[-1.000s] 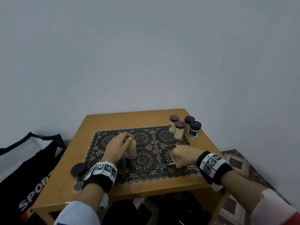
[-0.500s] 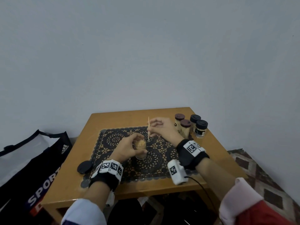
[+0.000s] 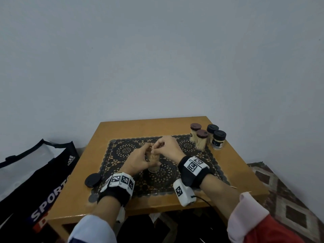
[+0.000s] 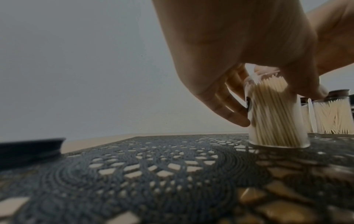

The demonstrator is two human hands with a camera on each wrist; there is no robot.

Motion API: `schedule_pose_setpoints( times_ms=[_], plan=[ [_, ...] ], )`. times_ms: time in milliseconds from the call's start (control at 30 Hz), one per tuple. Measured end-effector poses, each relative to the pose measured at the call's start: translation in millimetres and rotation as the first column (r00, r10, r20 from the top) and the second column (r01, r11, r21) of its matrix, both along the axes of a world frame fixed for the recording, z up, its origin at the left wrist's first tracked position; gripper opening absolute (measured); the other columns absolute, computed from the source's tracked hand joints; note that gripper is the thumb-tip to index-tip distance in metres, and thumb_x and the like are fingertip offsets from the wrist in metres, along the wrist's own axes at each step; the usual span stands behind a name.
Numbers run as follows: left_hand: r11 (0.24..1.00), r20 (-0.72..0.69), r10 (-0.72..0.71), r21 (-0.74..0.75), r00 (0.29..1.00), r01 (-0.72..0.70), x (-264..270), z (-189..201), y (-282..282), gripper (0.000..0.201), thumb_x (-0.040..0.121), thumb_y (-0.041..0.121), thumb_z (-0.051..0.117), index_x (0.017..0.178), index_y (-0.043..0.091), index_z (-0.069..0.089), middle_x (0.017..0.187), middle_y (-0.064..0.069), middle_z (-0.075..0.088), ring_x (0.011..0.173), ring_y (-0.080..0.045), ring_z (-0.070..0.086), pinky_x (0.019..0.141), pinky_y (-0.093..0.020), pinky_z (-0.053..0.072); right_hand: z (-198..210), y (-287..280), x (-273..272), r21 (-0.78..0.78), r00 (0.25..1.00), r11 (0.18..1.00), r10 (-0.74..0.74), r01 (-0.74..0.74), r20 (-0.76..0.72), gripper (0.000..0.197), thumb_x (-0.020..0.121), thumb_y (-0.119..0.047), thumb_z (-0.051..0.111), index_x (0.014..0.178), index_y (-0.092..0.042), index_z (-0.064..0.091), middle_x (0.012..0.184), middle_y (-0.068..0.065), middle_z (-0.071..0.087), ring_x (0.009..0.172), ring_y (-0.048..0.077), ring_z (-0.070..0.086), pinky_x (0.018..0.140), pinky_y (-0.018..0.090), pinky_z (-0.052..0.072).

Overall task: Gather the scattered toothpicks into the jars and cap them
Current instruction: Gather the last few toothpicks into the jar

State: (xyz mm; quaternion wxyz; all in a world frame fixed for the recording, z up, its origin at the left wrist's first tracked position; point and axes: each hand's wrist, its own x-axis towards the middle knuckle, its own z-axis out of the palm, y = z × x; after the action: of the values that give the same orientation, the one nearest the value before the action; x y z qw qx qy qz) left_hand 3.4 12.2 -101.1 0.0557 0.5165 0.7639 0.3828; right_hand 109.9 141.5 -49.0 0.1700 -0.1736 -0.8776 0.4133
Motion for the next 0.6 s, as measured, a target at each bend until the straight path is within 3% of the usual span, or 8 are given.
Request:
schedule_pose_setpoints(
  times_ms=[167, 267, 367, 400, 500, 533, 600],
  plan=[
    [1.0, 0.012, -0.008, 0.003, 1.0, 0.008, 2.3, 1.7, -1.2, 0.057, 0.071, 0.041, 0.084, 0.117, 0.03, 0.052, 0.094, 0.016, 0.066, 0.079, 0.005, 0.062, 0.065, -0.011, 0.045, -3.6, -0.6, 0.2, -0.116, 0.998, 0.993, 0.004, -0.012, -0.066, 0.009, 0.077, -0.019, 0.08, 0.081, -0.011, 0.078, 0.076, -0.004, 0.071, 0.075, 0.007, 0.064, 0.077, 0.029, 0.055],
    [1.0, 0.017, -0.015, -0.002, 1.0, 0.015, 1.8, 1.9, -1.3, 0.058, 0.071, 0.042, 0.084, 0.117, 0.032, 0.051, 0.093, 0.017, 0.066, 0.08, 0.005, 0.061, 0.066, -0.011, 0.045, -9.1, -2.4, -0.3, 0.01, 1.0, 1.0, -0.013, 0.014, -0.025, 0.006, 0.08, -0.023, 0.076, 0.075, -0.02, 0.078, 0.071, -0.007, 0.068, 0.072, 0.011, 0.063, 0.075, 0.036, 0.055],
    [1.0, 0.013, -0.02, 0.0, 1.0, 0.02, -0.6, 0.3, -1.4, 0.07, 0.071, 0.043, 0.083, 0.129, 0.027, 0.047, 0.1, 0.016, 0.066, 0.082, 0.003, 0.063, 0.069, -0.014, 0.046, -11.2, -4.2, -1.7, 0.116, 1.0, 0.993, 0.023, -0.025, 0.014, 0.008, 0.08, -0.027, 0.074, 0.074, -0.024, 0.077, 0.071, -0.004, 0.069, 0.071, 0.018, 0.065, 0.073, 0.043, 0.055],
    [1.0, 0.017, -0.021, 0.002, 1.0, 0.021, -1.0, 0.2, -1.2, 0.075, 0.072, 0.046, 0.082, 0.134, 0.027, 0.044, 0.105, 0.014, 0.065, 0.086, 0.001, 0.063, 0.071, -0.017, 0.048, -10.2, -3.5, -0.3, 0.113, 0.999, 0.993, 0.044, -0.044, 0.008, 0.006, 0.08, -0.028, 0.074, 0.079, -0.023, 0.077, 0.073, -0.006, 0.068, 0.072, 0.014, 0.063, 0.072, 0.04, 0.054],
    [0.999, 0.015, -0.018, 0.033, 1.0, 0.018, 1.3, 3.6, -1.8, 0.083, 0.073, 0.065, 0.069, 0.141, 0.026, 0.04, 0.116, 0.013, 0.061, 0.097, -0.001, 0.062, 0.079, -0.02, 0.051, -2.9, 3.6, 11.1, 0.012, 0.995, 0.996, 0.091, -0.09, -0.046, 0.019, 0.082, -0.029, 0.075, 0.097, -0.016, 0.075, 0.081, -0.013, 0.064, 0.067, -0.009, 0.055, 0.064, 0.013, 0.042],
    [0.998, 0.004, -0.013, 0.068, 1.0, 0.013, 2.6, 5.9, -2.6, 0.081, 0.075, 0.07, 0.062, 0.14, 0.026, 0.042, 0.117, 0.014, 0.061, 0.098, 0.0, 0.061, 0.079, -0.02, 0.051, -1.3, 8.3, 16.0, -0.02, 0.994, 0.995, 0.096, -0.098, -0.059, 0.022, 0.083, -0.029, 0.075, 0.099, -0.015, 0.074, 0.085, -0.011, 0.067, 0.068, -0.011, 0.055, 0.063, 0.01, 0.04],
    [0.987, -0.032, 0.014, 0.161, 0.999, -0.009, 4.9, 10.7, -4.4, 0.069, 0.082, 0.069, 0.055, 0.136, 0.028, 0.048, 0.113, 0.015, 0.062, 0.096, -0.001, 0.062, 0.077, -0.02, 0.054, -1.5, 22.9, 27.2, -0.03, 0.994, 0.994, 0.105, -0.106, -0.015, 0.025, 0.084, -0.032, 0.073, 0.103, -0.016, 0.073, 0.092, -0.007, 0.07, 0.076, -0.005, 0.058, 0.066, 0.013, 0.041]
  ],
)
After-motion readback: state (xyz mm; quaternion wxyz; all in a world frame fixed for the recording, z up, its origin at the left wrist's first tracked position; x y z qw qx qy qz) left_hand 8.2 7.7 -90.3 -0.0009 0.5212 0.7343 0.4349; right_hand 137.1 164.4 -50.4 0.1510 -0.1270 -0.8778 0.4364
